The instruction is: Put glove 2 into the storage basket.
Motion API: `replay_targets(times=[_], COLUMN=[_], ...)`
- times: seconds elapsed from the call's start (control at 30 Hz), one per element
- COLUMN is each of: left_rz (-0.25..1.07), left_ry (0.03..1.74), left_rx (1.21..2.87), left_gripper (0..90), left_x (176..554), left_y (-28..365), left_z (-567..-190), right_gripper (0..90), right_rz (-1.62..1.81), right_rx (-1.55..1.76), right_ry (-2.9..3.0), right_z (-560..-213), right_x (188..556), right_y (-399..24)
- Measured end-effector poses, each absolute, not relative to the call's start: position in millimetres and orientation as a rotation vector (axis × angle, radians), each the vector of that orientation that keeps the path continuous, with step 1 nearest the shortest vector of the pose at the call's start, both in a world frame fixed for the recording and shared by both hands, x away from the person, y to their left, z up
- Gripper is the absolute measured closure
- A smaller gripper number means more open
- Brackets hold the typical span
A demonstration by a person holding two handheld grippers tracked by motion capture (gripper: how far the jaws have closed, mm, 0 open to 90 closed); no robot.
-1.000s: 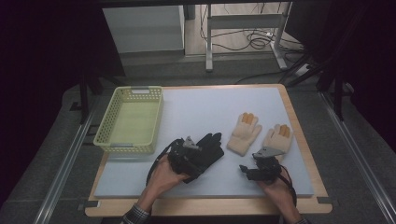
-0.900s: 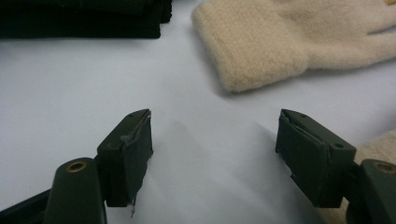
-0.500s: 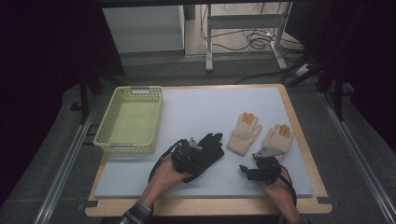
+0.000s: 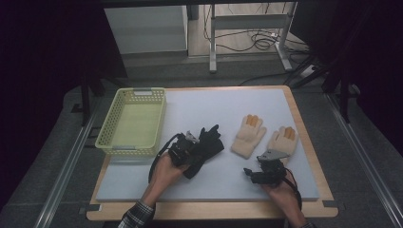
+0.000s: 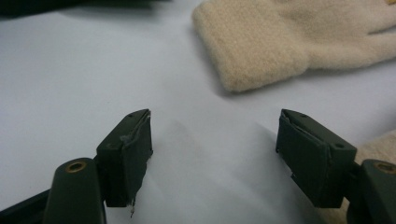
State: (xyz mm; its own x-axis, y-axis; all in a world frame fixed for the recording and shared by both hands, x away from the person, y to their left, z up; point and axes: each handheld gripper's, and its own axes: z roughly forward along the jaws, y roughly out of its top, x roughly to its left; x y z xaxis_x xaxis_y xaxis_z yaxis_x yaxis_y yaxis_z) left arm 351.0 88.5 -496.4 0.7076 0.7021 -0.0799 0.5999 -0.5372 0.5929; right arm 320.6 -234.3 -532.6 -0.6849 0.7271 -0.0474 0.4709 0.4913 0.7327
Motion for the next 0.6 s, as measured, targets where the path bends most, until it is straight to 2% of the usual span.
replay_targets(times=[0.27, 0.6], left_rz=[0.272, 0.417], left_ry=[1.082, 1.232], left_rx=[2.234, 2.169], left_gripper=[69.4, 68.8], left_x=[370, 390], left_y=[119, 175], left_z=[-456, -420], right_gripper=[26.3, 26.3], right_rz=[1.015, 1.016], right_rx=[1.001, 0.999], right_ry=[2.389, 2.389], right_z=[-533, -533], right_x=[321, 321], right_y=[-234, -234])
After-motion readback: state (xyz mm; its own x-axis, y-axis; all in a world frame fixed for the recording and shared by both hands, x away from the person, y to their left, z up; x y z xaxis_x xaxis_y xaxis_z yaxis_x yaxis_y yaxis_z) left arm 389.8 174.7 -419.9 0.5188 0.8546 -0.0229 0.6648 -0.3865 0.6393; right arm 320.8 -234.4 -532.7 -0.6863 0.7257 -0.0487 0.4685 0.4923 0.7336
